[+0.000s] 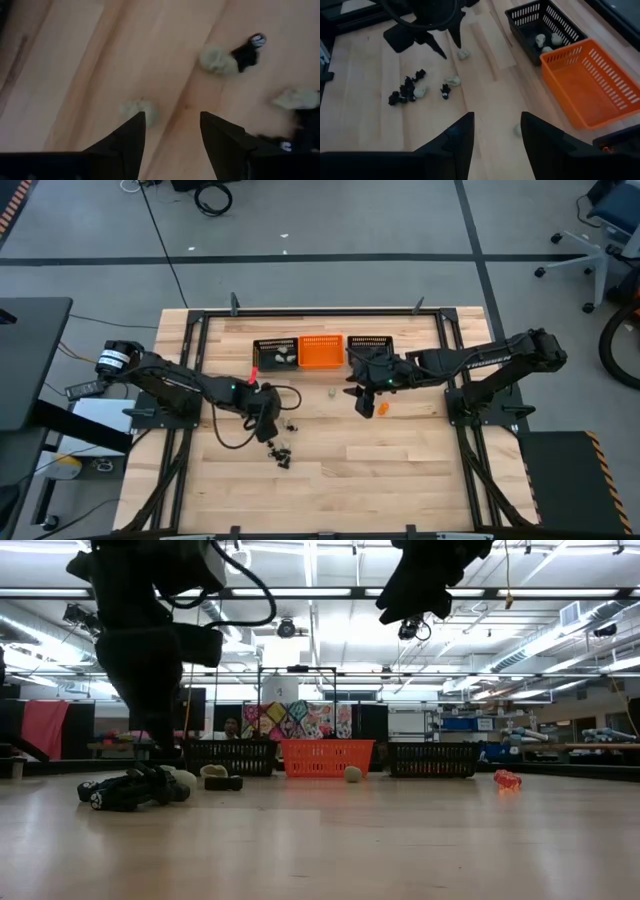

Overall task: Sort Halloween decoration
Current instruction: Put the white skull toy into the left black bin

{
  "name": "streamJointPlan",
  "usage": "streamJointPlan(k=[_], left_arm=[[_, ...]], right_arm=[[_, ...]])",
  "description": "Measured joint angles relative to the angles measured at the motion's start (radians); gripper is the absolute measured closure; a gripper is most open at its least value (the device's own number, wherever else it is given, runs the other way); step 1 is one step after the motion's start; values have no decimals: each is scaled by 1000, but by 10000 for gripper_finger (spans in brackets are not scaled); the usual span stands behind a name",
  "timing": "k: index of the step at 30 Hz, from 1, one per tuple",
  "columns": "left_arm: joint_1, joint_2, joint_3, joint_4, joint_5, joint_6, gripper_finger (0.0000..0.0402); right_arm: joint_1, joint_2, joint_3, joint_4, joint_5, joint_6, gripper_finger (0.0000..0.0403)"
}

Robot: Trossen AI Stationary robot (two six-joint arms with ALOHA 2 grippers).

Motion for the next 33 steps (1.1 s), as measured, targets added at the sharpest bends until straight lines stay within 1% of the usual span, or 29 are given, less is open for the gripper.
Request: streamJointPlan(k=[2, 4, 7, 11, 13, 15, 25, 29, 33], left_arm=[[0, 0, 0, 28, 4, 2, 208], [0, 0, 0, 82, 37, 31, 208], [0, 4, 1, 201, 79, 92, 208], [4, 36, 2, 334, 54, 129, 208], [8, 60, 2, 356, 42, 128, 208], [9, 85, 2, 358, 29, 129, 208], [-17, 179, 1, 343, 29, 120, 208], [-17, 185, 3, 334, 29, 70, 208], [-17, 185, 3, 328, 17, 62, 208]], right_arm=[[0, 0, 0, 9, 3, 0, 238], [0, 0, 0, 10, 12, -5, 238], [0, 0, 0, 15, 15, -6, 238], [0, 0, 0, 15, 17, -7, 238], [0, 0, 0, 14, 17, -8, 238], [0, 0, 0, 14, 17, -10, 238], [0, 0, 0, 11, 17, -27, 238], [0, 0, 0, 11, 17, -27, 238], [0, 0, 0, 11, 17, -33, 238]])
